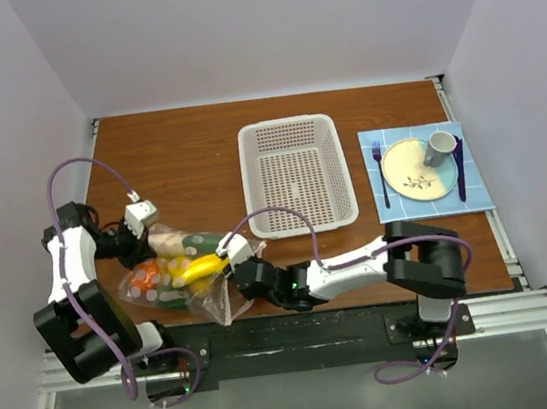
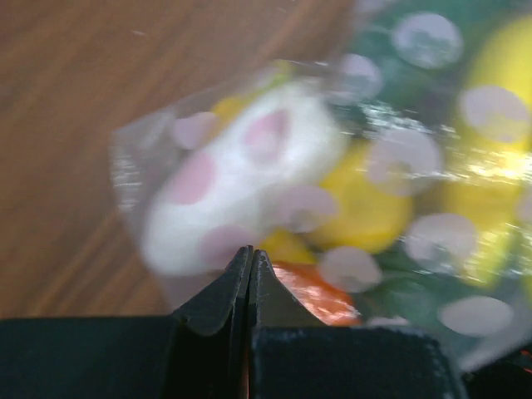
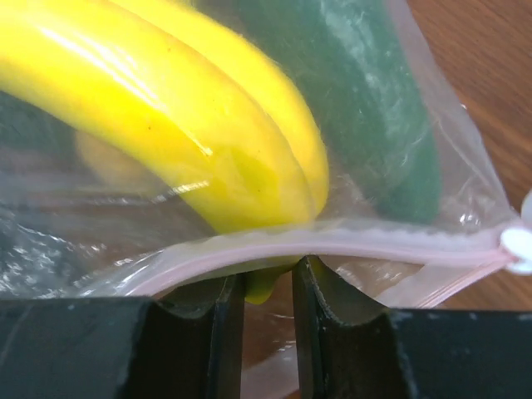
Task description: Open the zip-top bag and remove the fake food
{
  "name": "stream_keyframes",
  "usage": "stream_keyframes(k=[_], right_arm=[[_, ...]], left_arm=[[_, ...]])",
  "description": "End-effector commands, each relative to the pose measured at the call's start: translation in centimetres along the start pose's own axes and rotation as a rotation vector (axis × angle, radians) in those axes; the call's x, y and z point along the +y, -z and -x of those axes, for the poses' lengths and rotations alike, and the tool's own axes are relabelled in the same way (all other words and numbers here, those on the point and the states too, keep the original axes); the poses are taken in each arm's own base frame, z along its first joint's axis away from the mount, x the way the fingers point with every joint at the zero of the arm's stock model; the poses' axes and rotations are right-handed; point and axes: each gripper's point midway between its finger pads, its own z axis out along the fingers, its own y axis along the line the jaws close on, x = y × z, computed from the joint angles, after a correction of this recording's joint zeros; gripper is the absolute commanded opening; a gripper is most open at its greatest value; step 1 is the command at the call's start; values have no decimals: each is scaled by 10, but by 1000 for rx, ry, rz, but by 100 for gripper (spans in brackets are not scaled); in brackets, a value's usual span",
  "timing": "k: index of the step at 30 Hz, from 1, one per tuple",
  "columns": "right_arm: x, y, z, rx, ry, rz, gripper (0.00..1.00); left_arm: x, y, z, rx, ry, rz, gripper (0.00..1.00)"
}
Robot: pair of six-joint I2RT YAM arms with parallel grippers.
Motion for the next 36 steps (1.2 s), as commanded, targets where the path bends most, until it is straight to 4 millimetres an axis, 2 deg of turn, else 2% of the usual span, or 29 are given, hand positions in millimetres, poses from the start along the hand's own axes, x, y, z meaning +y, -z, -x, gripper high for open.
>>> stream_keyframes(k=[1, 4, 8, 10, 12, 13, 14, 15, 16, 17, 18, 19, 21, 25, 27, 30, 31, 33, 34, 36], right_arm=[[-2, 30, 26, -56, -19, -18, 6], [-13, 39, 25, -46, -23, -64, 6], [-21, 56, 36, -36, -29, -88, 8], [-23, 59, 32, -9, -21, -92, 9], [-23, 57, 28, -3, -23, -89, 11], [-22, 54, 25, 7, -22, -89, 11], [-21, 51, 20, 20, -23, -92, 11], [-21, 44, 6, 58, -6, -105, 11], [-19, 41, 4, 68, -8, -105, 11], [-16, 38, -2, 85, -13, -99, 11], [-16, 33, -12, 106, -7, -104, 10], [-16, 32, -16, 115, -5, -105, 10], [-17, 28, -27, 133, -6, -112, 10], [-15, 26, -30, 131, -14, -110, 11], [-12, 26, -26, 123, -20, -101, 12], [-4, 25, -18, 112, -30, -75, 18], [-2, 25, -15, 110, -27, -66, 19], [0, 26, -11, 108, -32, -61, 24], [0, 27, -9, 105, -37, -61, 27], [-1, 29, -10, 113, -38, -63, 31]], left_arm=[[52, 25, 32, -66, -27, 151, 0], [63, 35, 39, -76, -28, 183, 0], [71, 39, 32, -55, -35, 234, 0], [67, 36, 24, -42, -18, 223, 0], [54, 29, 20, -50, -13, 166, 0], [37, 23, 13, -39, 32, 93, 5], [27, 20, 10, -37, 53, 47, 20], [20, 18, 6, -24, 50, 6, 27], [7, 13, -3, -1, 104, -66, 32], [3, 10, -8, 14, 127, -93, 53], [0, 8, -15, 31, 142, -120, 65], [-7, 3, -20, 39, 176, -169, 69], [-13, -1, -18, 10, 177, -210, 72], [-11, -7, -8, -68, 136, -196, 73], [-8, -10, -3, -87, 131, -189, 69], [-18, -14, 1, -92, 141, -242, 49], [-19, -14, 2, -93, 136, -250, 35], [-20, -16, 0, -91, 120, -247, 18], [-17, -16, 0, -87, 108, -233, 3], [-11, -14, -3, -68, 89, -189, 0]])
